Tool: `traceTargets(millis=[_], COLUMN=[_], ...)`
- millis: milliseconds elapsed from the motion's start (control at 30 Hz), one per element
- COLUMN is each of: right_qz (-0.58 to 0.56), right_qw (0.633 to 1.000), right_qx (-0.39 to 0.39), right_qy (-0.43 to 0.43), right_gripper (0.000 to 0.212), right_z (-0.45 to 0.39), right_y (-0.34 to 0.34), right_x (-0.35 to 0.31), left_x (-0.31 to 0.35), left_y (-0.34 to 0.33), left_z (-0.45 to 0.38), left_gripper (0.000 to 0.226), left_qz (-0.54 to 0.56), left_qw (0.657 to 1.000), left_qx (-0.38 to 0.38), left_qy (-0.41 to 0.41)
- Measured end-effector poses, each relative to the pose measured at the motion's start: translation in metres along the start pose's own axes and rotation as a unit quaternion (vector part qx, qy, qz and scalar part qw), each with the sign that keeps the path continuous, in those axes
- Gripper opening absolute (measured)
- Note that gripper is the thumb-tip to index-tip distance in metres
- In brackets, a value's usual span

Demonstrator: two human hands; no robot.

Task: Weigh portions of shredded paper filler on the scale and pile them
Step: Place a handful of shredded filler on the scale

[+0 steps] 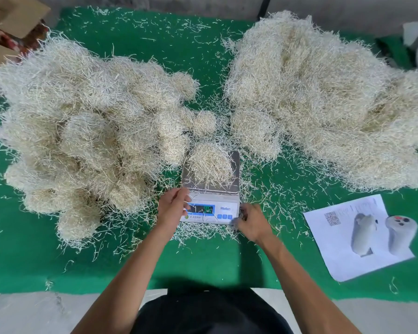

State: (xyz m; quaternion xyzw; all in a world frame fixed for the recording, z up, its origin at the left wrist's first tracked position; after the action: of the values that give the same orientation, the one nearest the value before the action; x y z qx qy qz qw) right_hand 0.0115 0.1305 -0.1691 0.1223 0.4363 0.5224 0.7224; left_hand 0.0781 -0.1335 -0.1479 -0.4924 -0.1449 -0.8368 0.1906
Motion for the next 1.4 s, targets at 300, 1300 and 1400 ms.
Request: traceTargets(millis=[300,1300,1400], right_qz=[0.092,-0.013,-0.065], right_qw=[0.992,0.973,0.965], right_qx=[0.077,0.106,0.161], right_qy=[0.039,0.202,0.195], right_gripper=[0.026,0.053,0.047], right_z=[0.032,0.005,0.012], right_y=[-0.032,0.122,0.129], right_x=[0.030,-0.170,-0.153], left_x=[-0.029,-0.047,-0.052], left_y=[-0.027,0.021,0.024], left_z=[0.032,0.040,0.042], left_gripper=[0.015,0.013,0.014], left_qz=[-0.007,0.121,0.122], left_qw=[1.000,0.990,0.989], left_qx=[-0.023,0.067,0.068], left_qy=[0.017,0.038,0.047])
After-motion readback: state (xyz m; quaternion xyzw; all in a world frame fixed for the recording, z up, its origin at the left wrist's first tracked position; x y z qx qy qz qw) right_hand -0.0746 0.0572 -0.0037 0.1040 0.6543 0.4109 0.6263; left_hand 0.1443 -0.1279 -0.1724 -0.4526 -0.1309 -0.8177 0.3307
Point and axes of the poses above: each hand's wrist, its own z-axis away from the middle knuckle, its own y-axis out of the back of the hand, x = y × z, the point moved 9 cm from there along -z, towards the middle knuckle, and after that the axes turned 3 degrees about -x, right-handed, at the moved point
